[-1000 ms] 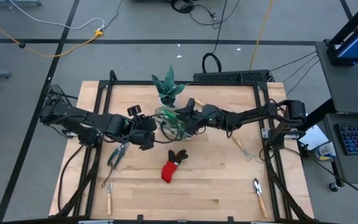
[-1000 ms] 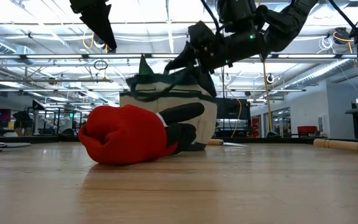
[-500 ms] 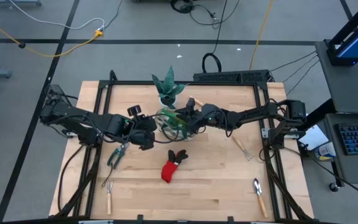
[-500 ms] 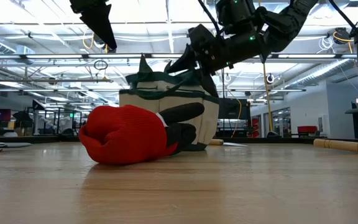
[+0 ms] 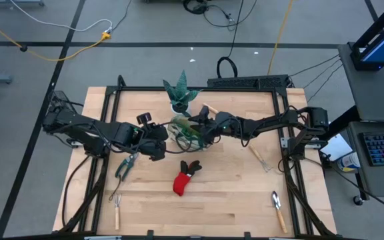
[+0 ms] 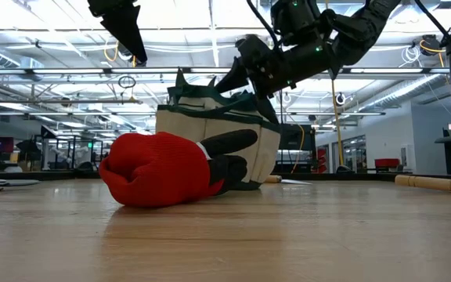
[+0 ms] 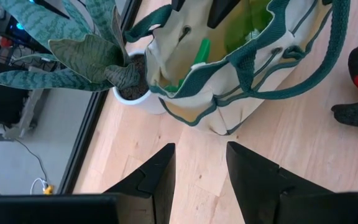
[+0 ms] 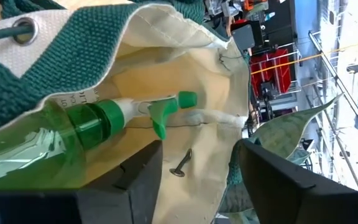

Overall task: Pick & Place Garden tools in Gardening bag
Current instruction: Put the green spray bottle into the gardening bag, then adjust the gardening bag

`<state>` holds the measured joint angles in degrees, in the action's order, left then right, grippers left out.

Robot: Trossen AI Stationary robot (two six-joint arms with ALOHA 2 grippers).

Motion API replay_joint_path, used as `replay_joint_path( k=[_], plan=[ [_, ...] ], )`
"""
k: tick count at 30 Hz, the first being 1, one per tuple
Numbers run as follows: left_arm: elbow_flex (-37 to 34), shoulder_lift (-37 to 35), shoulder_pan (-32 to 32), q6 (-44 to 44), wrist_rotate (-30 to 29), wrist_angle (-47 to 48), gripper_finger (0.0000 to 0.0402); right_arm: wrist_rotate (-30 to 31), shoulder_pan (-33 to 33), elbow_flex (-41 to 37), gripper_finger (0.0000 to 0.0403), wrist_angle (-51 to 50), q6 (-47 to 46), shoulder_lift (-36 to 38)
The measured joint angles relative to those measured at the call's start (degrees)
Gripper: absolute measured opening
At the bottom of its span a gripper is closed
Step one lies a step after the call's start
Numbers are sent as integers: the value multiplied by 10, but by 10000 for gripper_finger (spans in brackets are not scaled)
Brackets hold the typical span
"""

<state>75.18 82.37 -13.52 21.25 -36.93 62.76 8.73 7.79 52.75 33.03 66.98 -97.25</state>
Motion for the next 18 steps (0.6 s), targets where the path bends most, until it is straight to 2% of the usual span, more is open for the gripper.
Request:
replay_joint_path(
  k=[4, 8, 11, 18],
  plan=[
    [0, 0, 0, 1, 0, 0, 149, 0, 0, 0, 204, 9, 17, 0],
    [0, 0, 0, 0, 0, 0, 149, 0, -2, 0, 179, 9, 17, 0],
    [0, 0, 0, 1, 0, 0, 149, 0, -6, 0, 141, 10, 37, 0],
    [0, 0, 0, 1, 0, 0, 149, 1, -10, 0, 18, 10, 44, 0]
  ],
)
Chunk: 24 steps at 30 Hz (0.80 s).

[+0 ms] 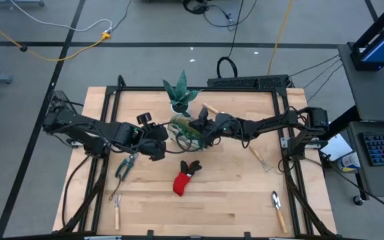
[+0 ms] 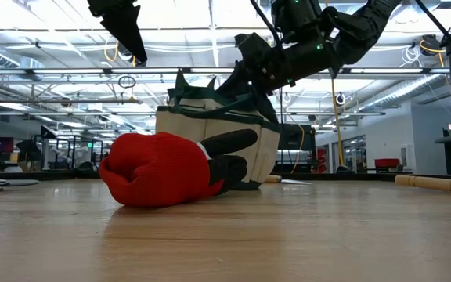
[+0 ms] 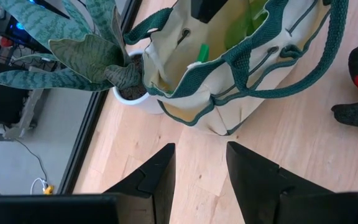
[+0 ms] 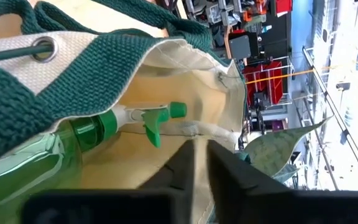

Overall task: Pick & Place Garden tools in Gardening bag
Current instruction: Adjust the gardening bag

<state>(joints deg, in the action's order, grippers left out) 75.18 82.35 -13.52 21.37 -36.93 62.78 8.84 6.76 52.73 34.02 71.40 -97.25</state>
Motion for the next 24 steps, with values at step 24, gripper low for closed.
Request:
replay_joint_path(
  k=[24],
  plan=[
    [0, 0, 0, -3, 0, 0, 149, 88, -47, -1, 17, 60, -17, 4]
  ],
)
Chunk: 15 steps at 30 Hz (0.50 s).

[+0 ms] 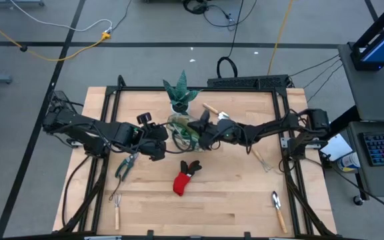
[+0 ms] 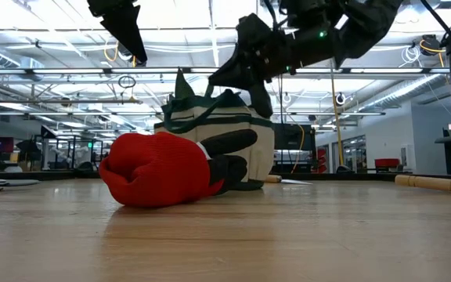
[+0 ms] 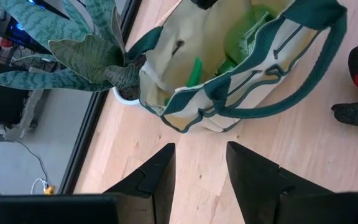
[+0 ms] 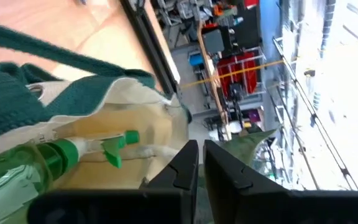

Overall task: Pick & Place Garden tools in Gardening bag
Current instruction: Adjust the gardening bag

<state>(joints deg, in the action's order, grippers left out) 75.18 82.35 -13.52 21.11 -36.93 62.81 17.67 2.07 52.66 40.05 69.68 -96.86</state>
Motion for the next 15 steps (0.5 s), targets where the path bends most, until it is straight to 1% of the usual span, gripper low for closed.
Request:
replay_joint_path(
  k=[4, 7, 10, 11, 15],
  plan=[
    [0, 0, 0, -36, 7, -1, 149, 50, -24, 0, 16, -5, 0, 9],
    [0, 0, 0, -75, 19, -11, 149, 71, -44, 0, 18, 1, -6, 16],
    [0, 0, 0, -123, 39, -43, 149, 96, -67, 0, 17, -20, -41, 33],
    [0, 0, 1, -143, 50, -55, 149, 96, -74, 0, 16, -23, -55, 38],
    [0, 4, 4, -228, 102, -110, 149, 95, -103, -6, 9, -93, -129, 79]
  ],
)
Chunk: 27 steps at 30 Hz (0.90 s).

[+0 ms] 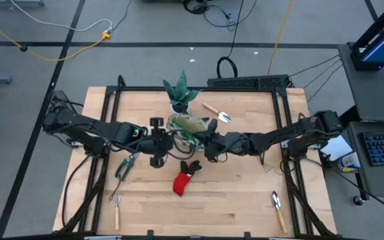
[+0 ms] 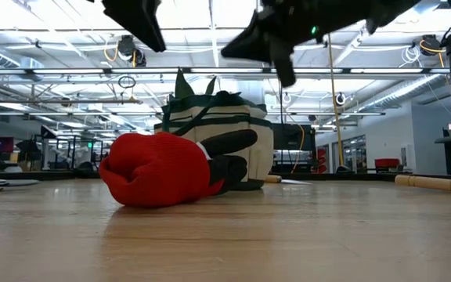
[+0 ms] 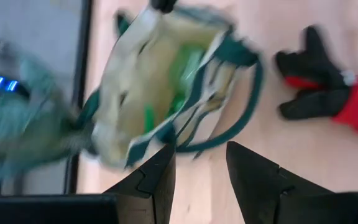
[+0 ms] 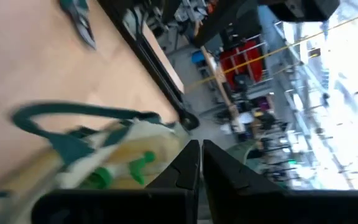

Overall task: Pick & Place Garden tools in Gardening bag
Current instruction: Adjust the gardening bag

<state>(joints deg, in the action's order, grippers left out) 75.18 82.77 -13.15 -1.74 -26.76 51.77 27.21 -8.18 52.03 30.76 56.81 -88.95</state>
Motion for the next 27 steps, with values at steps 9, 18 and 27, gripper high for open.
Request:
replay_joint_path(
  k=[9, 18, 27],
  plan=[
    [0, 34, 44, -116, 33, -53, 149, 16, -40, -68, 1, -58, -143, 105],
    [0, 92, 121, -175, 78, -80, 149, 14, -47, -167, 1, -42, -230, 183],
    [0, 118, 152, -193, 151, -85, 128, 13, -47, -197, 0, -16, -232, 186]
  ],
)
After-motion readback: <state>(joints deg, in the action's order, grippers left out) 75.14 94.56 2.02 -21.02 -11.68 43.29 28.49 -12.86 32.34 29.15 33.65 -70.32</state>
